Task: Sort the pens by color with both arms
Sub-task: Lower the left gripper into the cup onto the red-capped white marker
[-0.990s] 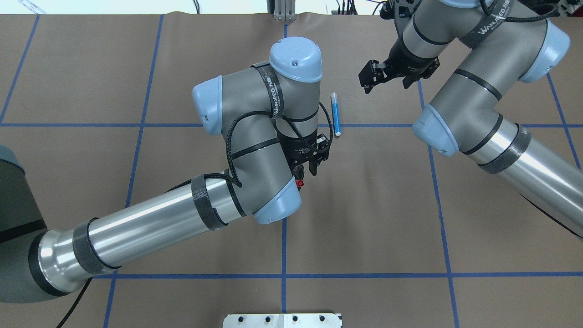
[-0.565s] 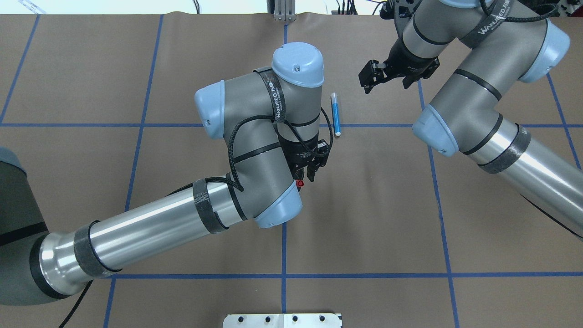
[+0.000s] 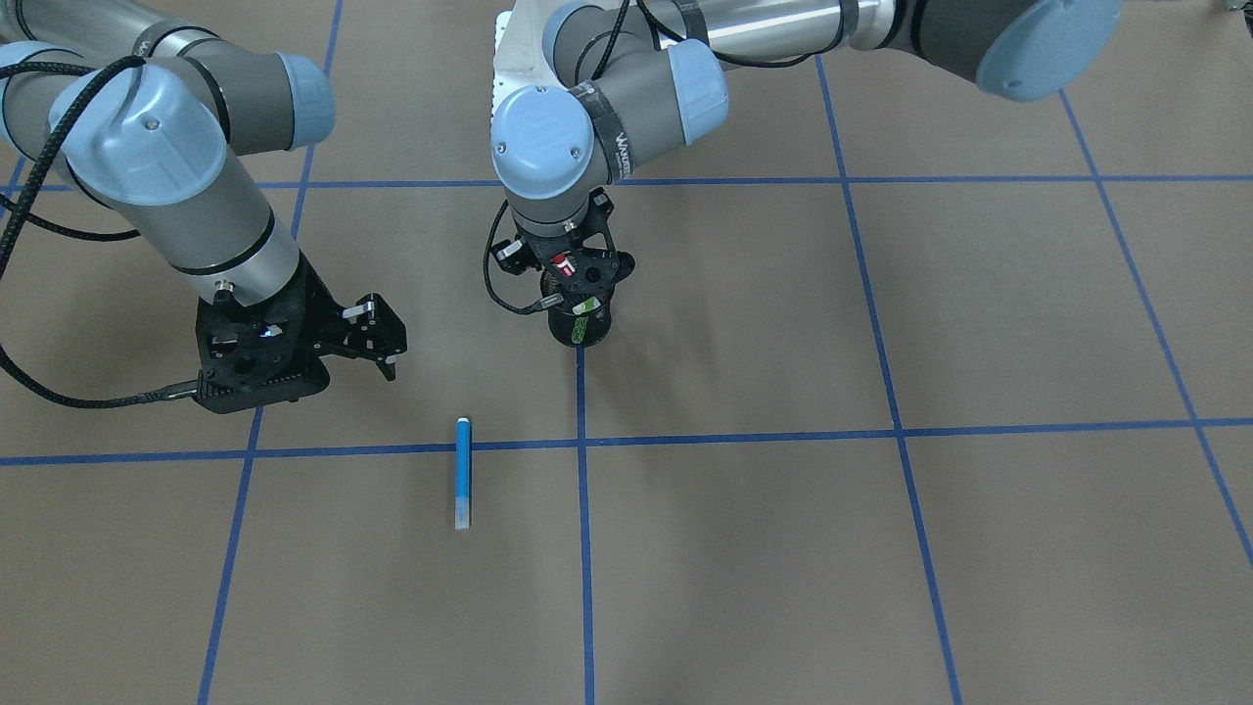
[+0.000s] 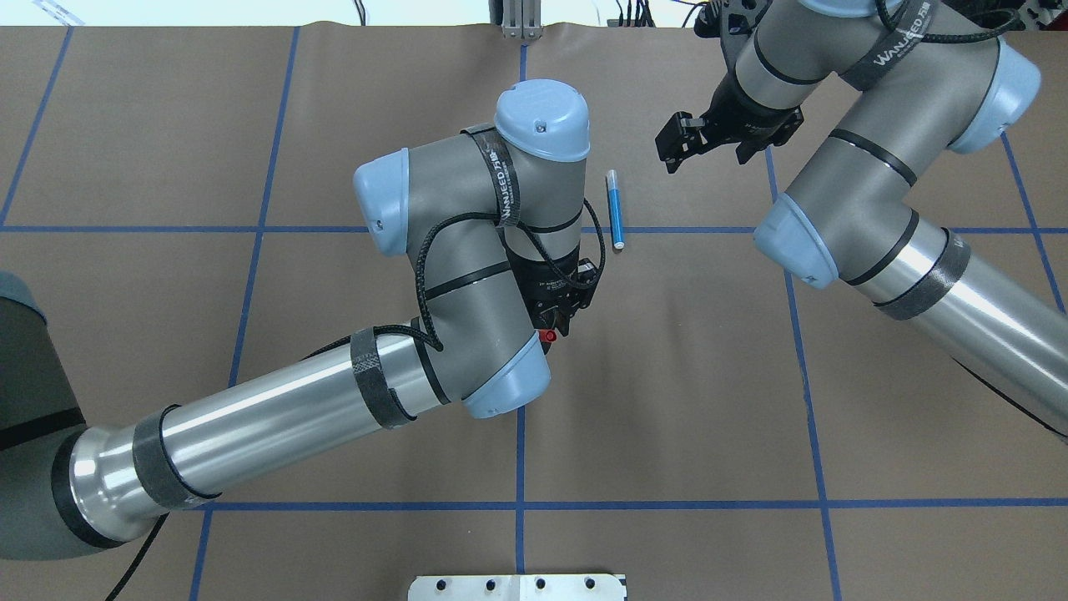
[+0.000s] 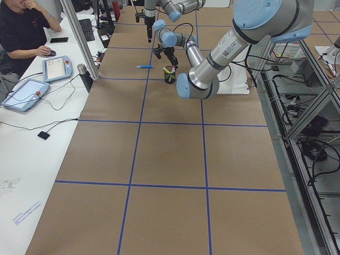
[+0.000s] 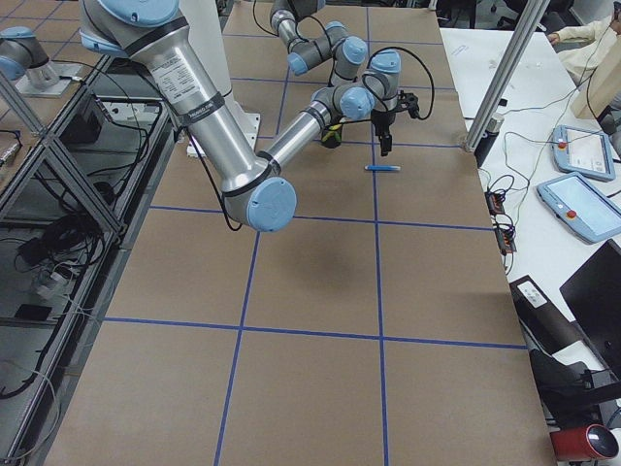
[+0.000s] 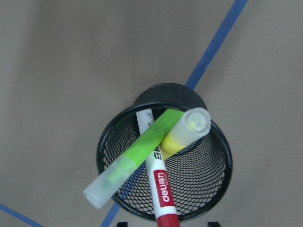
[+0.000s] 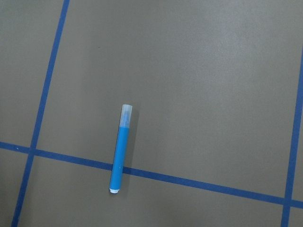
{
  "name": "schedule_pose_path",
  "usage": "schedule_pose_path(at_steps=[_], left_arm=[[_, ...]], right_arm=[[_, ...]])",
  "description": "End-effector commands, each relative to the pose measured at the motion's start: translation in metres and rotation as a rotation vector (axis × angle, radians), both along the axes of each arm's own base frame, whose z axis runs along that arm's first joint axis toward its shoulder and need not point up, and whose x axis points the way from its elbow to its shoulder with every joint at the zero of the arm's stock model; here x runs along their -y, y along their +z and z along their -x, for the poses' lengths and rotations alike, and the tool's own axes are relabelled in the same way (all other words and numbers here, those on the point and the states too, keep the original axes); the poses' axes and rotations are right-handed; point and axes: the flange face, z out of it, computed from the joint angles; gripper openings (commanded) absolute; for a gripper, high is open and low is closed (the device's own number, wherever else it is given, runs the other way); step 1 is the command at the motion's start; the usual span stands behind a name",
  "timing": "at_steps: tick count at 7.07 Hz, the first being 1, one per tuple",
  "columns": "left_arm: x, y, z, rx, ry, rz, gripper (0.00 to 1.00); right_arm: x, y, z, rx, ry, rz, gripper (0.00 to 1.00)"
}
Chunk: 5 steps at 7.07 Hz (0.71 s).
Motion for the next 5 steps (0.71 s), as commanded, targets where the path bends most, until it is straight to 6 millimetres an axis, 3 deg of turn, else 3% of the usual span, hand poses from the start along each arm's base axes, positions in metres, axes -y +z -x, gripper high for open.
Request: schedule_pose_path(at_steps=[1,5], left_arm=[[0.0008,0.0010,0.0019,0.003,-0.002,0.001,0.57],[-0.0027,0.0098,0.0098,0.012,0.002,0.002,0.51]], right_arm=[[-0.0009,-0.0001,0.0017,0.000,0.000,-0.001,0.99],[-0.0021,0.0006,0.0045,-0.002,-0.002,0.002,0.99]])
